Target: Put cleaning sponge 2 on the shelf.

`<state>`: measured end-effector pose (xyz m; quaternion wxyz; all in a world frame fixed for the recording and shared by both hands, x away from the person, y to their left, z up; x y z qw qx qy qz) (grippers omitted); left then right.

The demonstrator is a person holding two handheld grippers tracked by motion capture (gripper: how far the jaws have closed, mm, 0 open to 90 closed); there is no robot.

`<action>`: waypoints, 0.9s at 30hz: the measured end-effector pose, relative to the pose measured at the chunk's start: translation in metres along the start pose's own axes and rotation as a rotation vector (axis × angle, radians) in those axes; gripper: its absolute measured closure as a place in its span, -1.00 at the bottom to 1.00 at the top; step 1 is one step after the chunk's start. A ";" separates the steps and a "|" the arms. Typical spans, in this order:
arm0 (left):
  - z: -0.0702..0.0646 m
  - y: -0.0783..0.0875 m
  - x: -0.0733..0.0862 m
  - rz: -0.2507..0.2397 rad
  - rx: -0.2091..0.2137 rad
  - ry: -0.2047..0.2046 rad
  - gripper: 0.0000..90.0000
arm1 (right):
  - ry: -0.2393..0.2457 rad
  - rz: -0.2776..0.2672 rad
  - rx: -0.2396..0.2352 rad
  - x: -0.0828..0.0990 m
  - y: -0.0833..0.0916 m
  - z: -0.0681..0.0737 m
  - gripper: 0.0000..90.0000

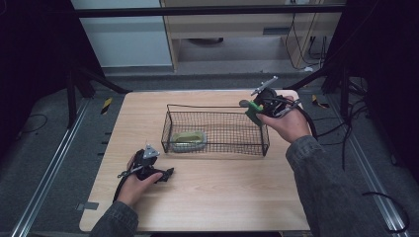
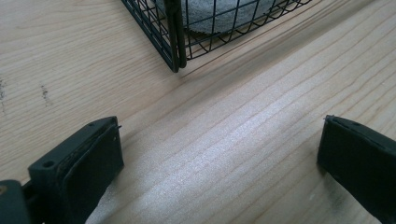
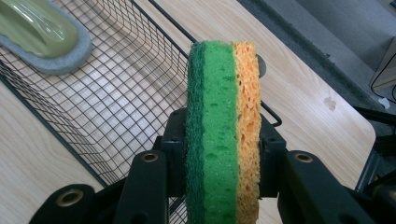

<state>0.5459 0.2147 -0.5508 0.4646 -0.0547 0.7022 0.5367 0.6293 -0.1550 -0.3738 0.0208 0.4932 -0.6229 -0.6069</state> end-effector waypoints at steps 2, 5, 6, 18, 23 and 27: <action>0.000 0.000 0.000 0.000 0.001 -0.002 -1.00 | -0.004 0.001 -0.004 0.002 -0.006 0.000 0.44; 0.000 0.000 0.000 -0.001 0.001 -0.001 -1.00 | -0.010 0.006 -0.009 0.004 -0.014 -0.001 0.44; 0.000 0.000 0.000 -0.001 0.002 -0.002 -1.00 | -0.010 0.006 -0.009 0.004 -0.014 -0.001 0.44; 0.000 0.000 0.000 -0.002 0.003 -0.004 -1.00 | 0.014 0.018 -0.006 0.007 -0.027 0.003 0.44; 0.000 -0.001 0.000 -0.002 0.003 -0.003 -1.00 | 0.030 0.024 -0.003 0.010 -0.033 0.004 0.43; 0.000 -0.001 0.000 -0.002 0.003 -0.004 -1.00 | 0.031 0.033 0.003 0.012 -0.038 0.002 0.43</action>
Point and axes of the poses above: each handheld gripper's, and its own axes: y roughly backward along the jaws, x roughly out of its underside, z roughly to its left, the point moved 6 cm from there along -y, roughly forward along the jaws, and after that the axes turned 1 degree about y, right-handed, at the moved point
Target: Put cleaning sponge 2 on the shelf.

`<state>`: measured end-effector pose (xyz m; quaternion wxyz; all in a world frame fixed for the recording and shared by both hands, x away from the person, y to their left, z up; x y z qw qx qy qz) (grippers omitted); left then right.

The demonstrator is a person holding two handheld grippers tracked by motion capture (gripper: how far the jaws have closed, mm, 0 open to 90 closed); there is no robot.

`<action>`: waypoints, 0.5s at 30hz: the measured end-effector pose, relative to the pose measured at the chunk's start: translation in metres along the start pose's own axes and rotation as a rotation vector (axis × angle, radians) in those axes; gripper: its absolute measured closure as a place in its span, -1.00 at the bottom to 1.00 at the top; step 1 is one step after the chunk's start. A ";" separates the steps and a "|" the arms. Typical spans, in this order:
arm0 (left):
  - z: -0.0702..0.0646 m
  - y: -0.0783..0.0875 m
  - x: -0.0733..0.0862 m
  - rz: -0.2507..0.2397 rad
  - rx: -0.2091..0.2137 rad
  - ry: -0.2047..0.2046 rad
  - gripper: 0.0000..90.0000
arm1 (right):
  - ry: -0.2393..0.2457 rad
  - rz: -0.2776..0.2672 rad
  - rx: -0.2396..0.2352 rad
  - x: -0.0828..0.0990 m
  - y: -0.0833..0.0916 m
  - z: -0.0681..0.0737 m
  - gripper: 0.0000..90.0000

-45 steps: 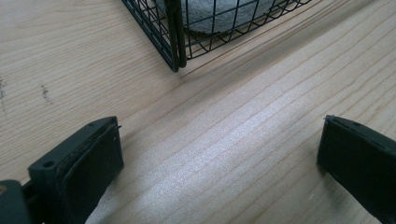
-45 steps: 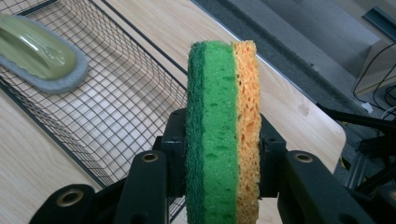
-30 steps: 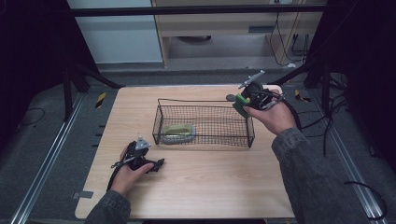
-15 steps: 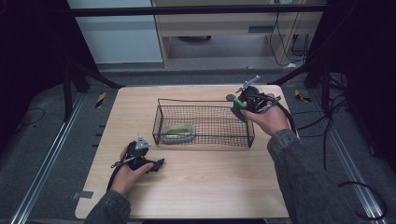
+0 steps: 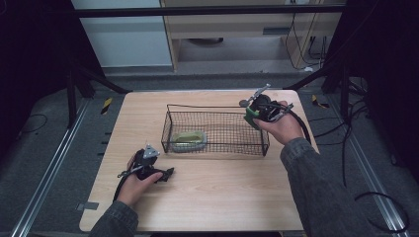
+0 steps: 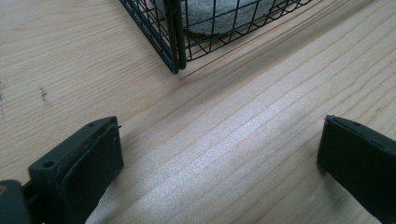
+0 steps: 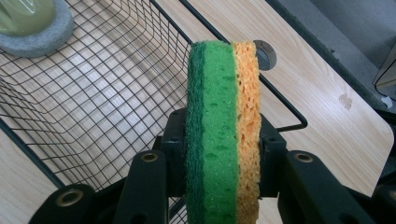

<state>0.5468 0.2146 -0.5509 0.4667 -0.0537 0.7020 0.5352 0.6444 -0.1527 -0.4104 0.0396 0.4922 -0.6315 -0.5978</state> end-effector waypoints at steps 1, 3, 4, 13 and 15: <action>0.000 0.000 0.000 0.000 0.000 0.000 -1.00 | -0.002 0.003 -0.001 0.000 -0.001 0.000 0.43; 0.000 0.000 0.000 0.000 0.000 0.000 -1.00 | -0.005 0.005 0.000 0.001 -0.003 -0.001 0.43; 0.000 0.000 0.000 0.000 0.001 0.000 -1.00 | -0.004 0.005 0.002 0.001 -0.004 -0.001 0.43; 0.000 0.000 0.000 0.000 0.000 0.000 -1.00 | 0.001 0.018 0.006 0.004 -0.011 -0.001 0.43; 0.000 0.000 0.000 0.000 0.000 0.000 -1.00 | -0.001 0.022 0.005 0.005 -0.012 -0.001 0.43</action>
Point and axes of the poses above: each handheld gripper's, and its own axes: y roughly backward along the jaws, x roughly out of its underside, z roughly to its left, the point moved 6 cm from there along -y, roughly forward along the jaws, and after that the axes turned 1 degree about y, right-handed, at the moved point
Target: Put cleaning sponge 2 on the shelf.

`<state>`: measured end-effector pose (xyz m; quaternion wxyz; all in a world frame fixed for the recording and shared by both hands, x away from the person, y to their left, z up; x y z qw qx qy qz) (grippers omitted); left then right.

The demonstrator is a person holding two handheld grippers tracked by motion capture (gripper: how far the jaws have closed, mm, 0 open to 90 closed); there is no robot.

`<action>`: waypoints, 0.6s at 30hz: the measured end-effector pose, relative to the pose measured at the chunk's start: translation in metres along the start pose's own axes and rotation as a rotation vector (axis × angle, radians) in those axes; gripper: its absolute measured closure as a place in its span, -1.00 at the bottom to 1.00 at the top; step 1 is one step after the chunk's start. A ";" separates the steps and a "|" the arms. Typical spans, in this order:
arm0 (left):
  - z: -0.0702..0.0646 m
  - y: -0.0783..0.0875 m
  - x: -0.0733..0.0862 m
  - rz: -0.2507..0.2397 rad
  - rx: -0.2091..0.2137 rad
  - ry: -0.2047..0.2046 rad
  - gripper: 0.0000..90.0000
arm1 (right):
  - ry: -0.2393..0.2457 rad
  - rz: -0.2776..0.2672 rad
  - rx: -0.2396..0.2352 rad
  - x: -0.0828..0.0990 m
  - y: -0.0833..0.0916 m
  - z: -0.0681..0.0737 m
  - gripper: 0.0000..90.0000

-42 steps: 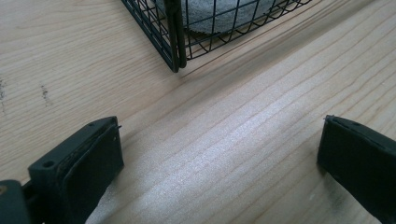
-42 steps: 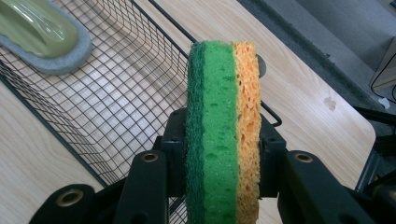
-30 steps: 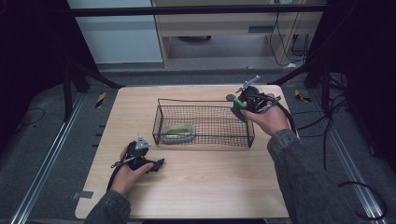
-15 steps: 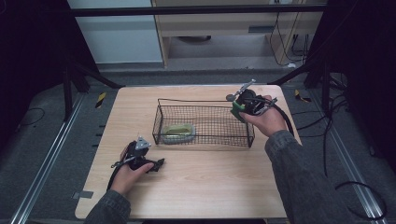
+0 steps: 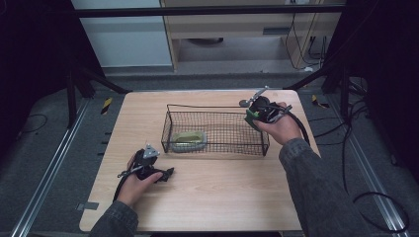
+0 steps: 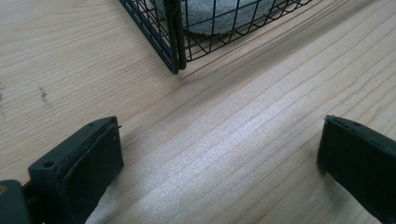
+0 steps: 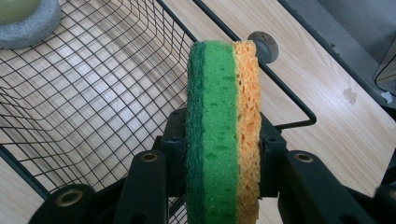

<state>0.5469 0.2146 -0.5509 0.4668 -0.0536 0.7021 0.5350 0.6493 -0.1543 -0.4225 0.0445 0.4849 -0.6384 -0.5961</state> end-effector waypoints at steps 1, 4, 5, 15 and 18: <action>0.000 0.000 0.000 0.000 0.000 0.000 -1.00 | -0.001 0.000 -0.002 0.000 -0.001 0.000 0.43; 0.000 0.000 0.000 0.000 0.000 0.000 -1.00 | -0.001 0.004 -0.005 0.001 -0.003 0.001 0.43; 0.000 0.000 0.000 0.000 0.000 0.000 -1.00 | 0.000 0.005 -0.005 0.002 -0.004 0.001 0.43; 0.000 0.000 0.000 0.000 0.001 0.003 -1.00 | 0.006 0.042 -0.002 0.010 -0.021 0.003 0.43; 0.000 0.000 0.000 0.000 0.001 0.003 -1.00 | 0.006 0.050 -0.002 0.012 -0.025 0.004 0.43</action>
Point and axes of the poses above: each handheld gripper's, and its own axes: y roughly backward along the jaws, x roughly out of its underside, z roughly to its left, the point moved 6 cm from there along -y, roughly forward along the jaws, and after that the axes turned 1 degree about y, right-handed, at the moved point
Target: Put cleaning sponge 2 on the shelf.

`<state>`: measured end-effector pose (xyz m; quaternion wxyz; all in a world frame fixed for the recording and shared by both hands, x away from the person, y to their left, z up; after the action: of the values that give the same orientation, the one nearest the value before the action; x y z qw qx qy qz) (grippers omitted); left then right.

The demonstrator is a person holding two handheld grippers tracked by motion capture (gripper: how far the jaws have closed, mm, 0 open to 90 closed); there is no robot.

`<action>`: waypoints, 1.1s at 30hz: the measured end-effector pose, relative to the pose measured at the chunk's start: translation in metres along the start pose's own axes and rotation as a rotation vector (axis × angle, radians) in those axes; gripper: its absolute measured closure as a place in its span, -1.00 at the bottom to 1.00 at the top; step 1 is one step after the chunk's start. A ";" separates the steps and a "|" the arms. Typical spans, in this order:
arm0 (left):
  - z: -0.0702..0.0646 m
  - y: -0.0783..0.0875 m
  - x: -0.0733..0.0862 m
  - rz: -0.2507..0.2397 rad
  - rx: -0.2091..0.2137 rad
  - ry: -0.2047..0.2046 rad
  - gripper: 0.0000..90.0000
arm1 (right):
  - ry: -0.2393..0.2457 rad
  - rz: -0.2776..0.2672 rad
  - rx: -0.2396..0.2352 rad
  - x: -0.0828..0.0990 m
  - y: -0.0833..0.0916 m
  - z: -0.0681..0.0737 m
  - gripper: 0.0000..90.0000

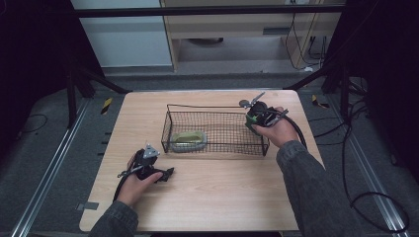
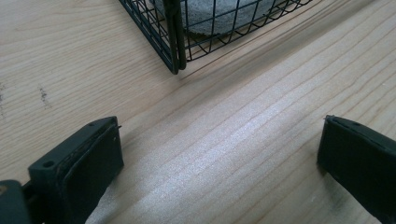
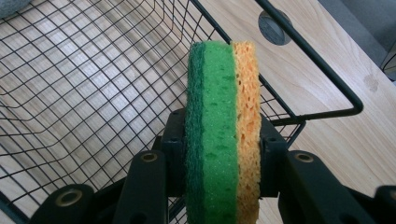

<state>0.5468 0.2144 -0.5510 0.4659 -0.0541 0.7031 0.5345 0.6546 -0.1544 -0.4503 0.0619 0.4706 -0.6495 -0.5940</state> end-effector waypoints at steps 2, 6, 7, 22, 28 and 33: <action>0.000 0.000 0.000 0.000 0.000 0.000 -1.00 | 0.000 0.003 0.001 -0.001 -0.002 0.001 0.43; 0.000 0.000 0.000 0.000 0.001 0.000 -1.00 | 0.007 0.019 0.000 0.000 -0.006 0.004 0.43; 0.000 0.000 0.000 0.000 0.001 -0.001 -1.00 | 0.012 0.020 0.001 0.000 -0.008 0.004 0.43; 0.000 0.000 0.000 0.000 0.003 -0.002 -1.00 | 0.006 0.046 -0.020 -0.002 -0.020 0.012 0.30; 0.000 0.000 0.000 0.000 0.003 -0.002 -1.00 | 0.000 0.041 -0.036 -0.003 -0.014 0.015 0.16; 0.000 0.000 0.000 0.000 0.003 -0.002 -1.00 | -0.014 0.010 -0.065 -0.005 -0.005 0.021 0.14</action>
<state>0.5471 0.2144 -0.5510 0.4669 -0.0527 0.7034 0.5334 0.6468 -0.1354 -0.4577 0.0755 0.4607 -0.6327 -0.6178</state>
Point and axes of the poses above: each handheld gripper's, and its own axes: y roughly backward along the jaws, x roughly out of its underside, z roughly to its left, the point moved 6 cm from there along -y, roughly forward along the jaws, and after that the axes turned 1 degree about y, right-handed, at the moved point
